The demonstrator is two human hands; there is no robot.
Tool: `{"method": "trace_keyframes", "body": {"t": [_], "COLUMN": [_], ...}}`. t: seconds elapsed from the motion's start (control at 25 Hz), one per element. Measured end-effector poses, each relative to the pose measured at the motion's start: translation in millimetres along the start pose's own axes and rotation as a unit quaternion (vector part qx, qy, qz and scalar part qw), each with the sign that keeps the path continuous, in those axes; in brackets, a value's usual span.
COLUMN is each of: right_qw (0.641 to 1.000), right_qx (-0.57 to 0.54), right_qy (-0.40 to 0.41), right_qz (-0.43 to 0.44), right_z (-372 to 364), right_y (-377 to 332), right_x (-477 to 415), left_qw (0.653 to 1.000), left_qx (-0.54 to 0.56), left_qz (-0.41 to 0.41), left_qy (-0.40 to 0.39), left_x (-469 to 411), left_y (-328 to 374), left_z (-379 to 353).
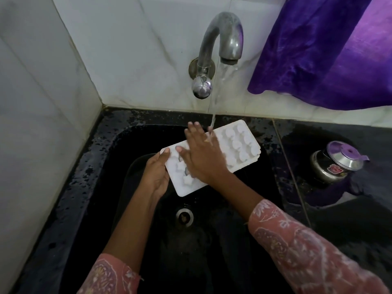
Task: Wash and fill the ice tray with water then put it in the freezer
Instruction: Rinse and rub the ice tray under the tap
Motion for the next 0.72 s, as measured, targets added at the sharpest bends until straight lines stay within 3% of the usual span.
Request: {"method": "trace_keyframes", "body": {"t": [0.28,0.36,0.56,0.72], "right_qw": [0.973,0.97,0.997,0.997], "right_qx": [0.09,0.089,0.043,0.01], "right_qy": [-0.027,-0.039,-0.032,0.0], "right_qz": [0.212,0.224,0.054,-0.08], "right_z": [-18,-15,6,15], "right_y": [-17,-3,53,87], "right_x": [31,39,28,15], "left_qw": [0.997,0.996,0.998,0.998], "left_qx": [0.055,0.067,0.035,0.027], "left_qz": [0.05,0.04,0.012,0.01], "left_qy": [0.028,0.03,0.049,0.063], "left_x": [-16,-18,-14,-7], "left_y": [-8,-5,1,1], "left_z": [6,6,15,25]}}
Point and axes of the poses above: each hand's wrist, its own x-axis away from the middle knuckle, its own z-axis out of the back of the hand, y = z × x, the point moved 4 cm from there along -x, towards the middle knuckle, and after that the axes turned 3 degrees about -z, right-handed, at the moved point
